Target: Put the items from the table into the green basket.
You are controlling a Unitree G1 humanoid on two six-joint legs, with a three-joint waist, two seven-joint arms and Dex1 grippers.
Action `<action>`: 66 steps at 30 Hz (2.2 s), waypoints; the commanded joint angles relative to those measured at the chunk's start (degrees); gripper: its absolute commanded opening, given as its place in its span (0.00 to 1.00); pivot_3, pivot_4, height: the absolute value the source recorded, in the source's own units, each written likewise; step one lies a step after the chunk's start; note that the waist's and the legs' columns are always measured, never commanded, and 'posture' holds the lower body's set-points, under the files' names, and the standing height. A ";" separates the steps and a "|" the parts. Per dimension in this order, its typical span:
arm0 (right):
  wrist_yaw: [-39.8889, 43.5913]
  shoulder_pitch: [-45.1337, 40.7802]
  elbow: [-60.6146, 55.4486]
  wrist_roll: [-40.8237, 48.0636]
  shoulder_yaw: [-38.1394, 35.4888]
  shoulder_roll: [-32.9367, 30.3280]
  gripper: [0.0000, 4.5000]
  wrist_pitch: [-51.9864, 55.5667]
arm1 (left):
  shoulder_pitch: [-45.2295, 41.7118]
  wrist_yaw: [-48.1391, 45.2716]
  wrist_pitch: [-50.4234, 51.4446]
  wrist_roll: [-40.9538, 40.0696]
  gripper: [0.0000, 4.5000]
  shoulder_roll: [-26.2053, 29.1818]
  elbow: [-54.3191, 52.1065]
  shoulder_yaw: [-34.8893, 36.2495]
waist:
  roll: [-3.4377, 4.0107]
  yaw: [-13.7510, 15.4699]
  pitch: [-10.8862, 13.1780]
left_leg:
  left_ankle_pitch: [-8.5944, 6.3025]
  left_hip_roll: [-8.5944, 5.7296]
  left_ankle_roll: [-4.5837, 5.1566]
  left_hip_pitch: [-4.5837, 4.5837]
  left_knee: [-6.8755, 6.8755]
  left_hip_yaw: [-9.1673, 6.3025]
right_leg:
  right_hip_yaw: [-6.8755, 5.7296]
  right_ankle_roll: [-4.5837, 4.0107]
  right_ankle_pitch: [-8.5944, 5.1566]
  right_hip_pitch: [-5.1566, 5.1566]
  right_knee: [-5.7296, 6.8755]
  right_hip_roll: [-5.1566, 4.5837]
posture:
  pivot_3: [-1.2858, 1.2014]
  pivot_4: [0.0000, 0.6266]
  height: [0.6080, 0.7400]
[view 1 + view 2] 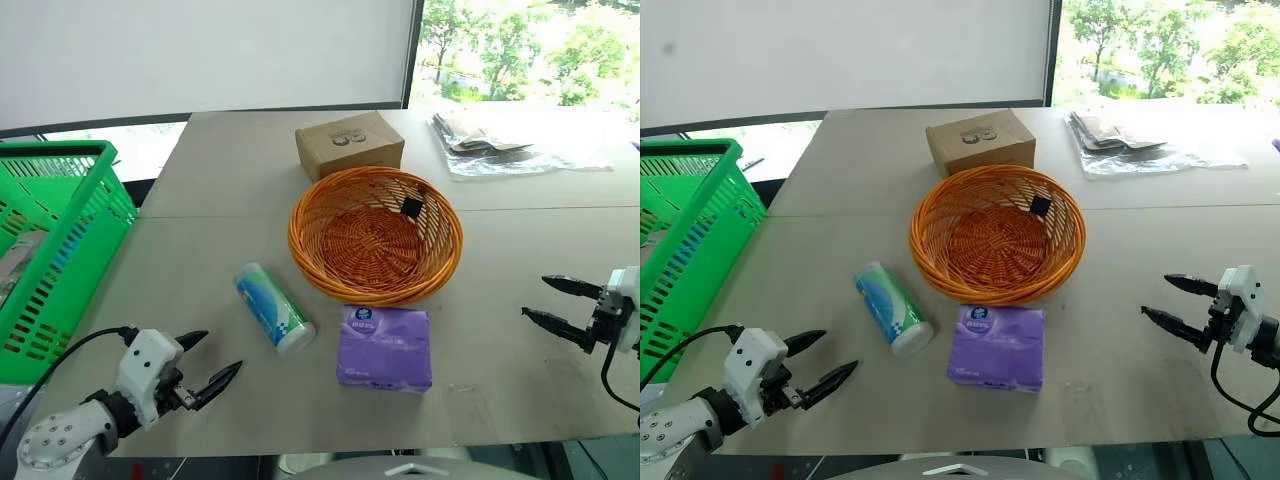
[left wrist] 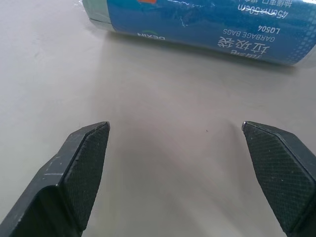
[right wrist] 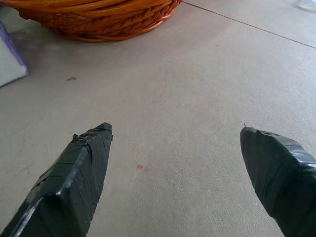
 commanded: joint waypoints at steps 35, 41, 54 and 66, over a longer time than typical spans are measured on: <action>-8.39 -35.08 17.41 -36.52 25.19 -3.86 0.98 -60.39 | -3.15 -10.26 18.68 -31.76 0.99 14.44 -18.63 22.76 | -0.35 -1.92 -1.72 | 0.01 0.20 0.00 0.53 0.16 0.99 | 0.87 -0.22 0.32 0.02 0.49 0.27 | 0.61 0.05 1.00; -14.04 -47.14 29.25 -43.64 33.23 1.00 0.98 -72.57 | -1.11 -8.28 20.27 -32.93 0.99 12.74 -22.57 23.58 | -0.51 -1.50 -1.84 | 0.02 0.24 -0.02 0.65 0.10 1.07 | 1.06 -0.27 0.32 0.01 0.56 0.39 | 0.63 0.02 1.00; -23.59 -56.10 39.44 -54.03 44.17 4.75 0.51 -80.41 | 1.21 -4.75 18.50 -30.07 1.00 7.80 -25.58 20.91 | -0.95 1.48 -2.19 | 0.04 0.23 -0.06 0.66 0.13 1.10 | 1.17 -0.33 0.36 0.00 0.59 0.37 | 0.65 0.00 1.00; -32.96 -54.04 41.80 -41.76 39.00 1.63 0.09 -78.75 | -2.68 -2.77 17.68 -28.29 1.00 8.08 -23.92 17.45 | -0.99 1.55 -2.26 | 0.05 0.22 -0.06 0.65 0.13 1.10 | 1.19 -0.35 0.37 0.00 0.63 0.38 | 0.63 0.00 1.00</action>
